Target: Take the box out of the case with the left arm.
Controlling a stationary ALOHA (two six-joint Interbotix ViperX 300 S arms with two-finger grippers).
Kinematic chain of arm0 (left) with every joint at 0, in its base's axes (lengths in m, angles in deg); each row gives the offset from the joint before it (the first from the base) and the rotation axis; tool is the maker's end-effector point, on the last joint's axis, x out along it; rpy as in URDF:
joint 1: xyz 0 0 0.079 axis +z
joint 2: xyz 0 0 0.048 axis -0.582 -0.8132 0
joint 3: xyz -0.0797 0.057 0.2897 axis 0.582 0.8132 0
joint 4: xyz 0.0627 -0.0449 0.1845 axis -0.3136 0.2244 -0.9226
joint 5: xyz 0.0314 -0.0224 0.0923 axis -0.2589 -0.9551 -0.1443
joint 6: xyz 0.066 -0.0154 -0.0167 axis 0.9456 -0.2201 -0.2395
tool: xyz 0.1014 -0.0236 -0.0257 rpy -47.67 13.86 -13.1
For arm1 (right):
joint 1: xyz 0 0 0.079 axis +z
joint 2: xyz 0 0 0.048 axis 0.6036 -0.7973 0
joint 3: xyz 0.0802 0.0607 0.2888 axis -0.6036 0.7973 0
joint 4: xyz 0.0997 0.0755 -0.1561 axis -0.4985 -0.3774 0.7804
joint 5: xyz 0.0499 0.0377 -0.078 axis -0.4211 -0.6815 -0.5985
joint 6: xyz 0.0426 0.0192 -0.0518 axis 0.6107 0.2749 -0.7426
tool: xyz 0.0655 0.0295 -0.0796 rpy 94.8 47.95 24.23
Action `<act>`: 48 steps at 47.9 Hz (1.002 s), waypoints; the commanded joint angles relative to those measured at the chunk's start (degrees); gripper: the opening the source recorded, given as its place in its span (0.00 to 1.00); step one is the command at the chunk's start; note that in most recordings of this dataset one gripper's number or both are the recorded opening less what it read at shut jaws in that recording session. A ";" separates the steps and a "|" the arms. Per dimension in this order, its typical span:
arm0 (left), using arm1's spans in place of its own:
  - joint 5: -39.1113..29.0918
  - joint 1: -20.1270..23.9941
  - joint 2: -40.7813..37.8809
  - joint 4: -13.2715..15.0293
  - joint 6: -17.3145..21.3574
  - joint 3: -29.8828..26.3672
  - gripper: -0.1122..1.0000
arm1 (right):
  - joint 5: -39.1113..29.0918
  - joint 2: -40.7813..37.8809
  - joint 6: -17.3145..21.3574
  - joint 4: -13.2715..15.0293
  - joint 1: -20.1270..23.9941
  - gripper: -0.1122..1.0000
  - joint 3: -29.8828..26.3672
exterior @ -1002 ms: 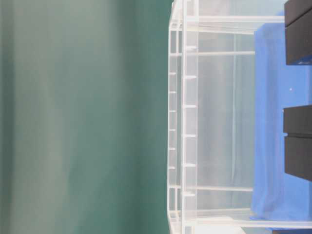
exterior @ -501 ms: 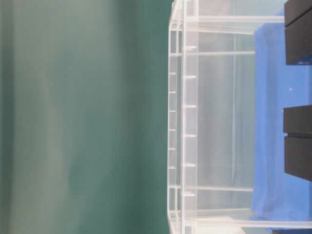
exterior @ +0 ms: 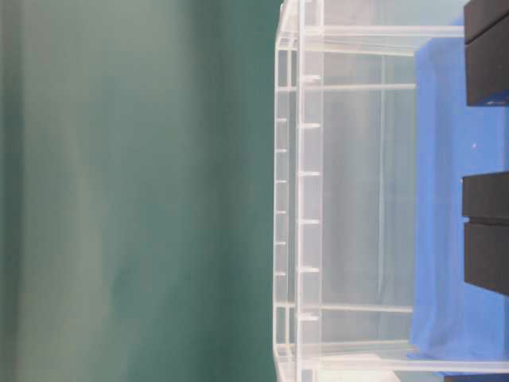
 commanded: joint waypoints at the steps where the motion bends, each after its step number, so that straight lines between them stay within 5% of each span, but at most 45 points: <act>1: -0.44 3.43 0.00 0.18 2.02 -1.05 0.85 | -0.09 0.00 0.09 0.00 -0.09 0.10 -0.44; 10: -0.18 8.79 -0.70 0.18 5.80 -1.67 0.85 | 0.00 -0.09 0.18 0.00 -0.09 0.10 -0.44; 21: -0.09 9.84 -3.52 0.18 8.88 -3.52 0.85 | 0.00 -0.09 0.18 0.09 -0.09 0.10 -0.44; 48: 0.00 10.11 -4.75 0.26 8.26 -3.96 0.85 | 0.09 -0.09 0.09 0.18 0.00 0.10 -0.26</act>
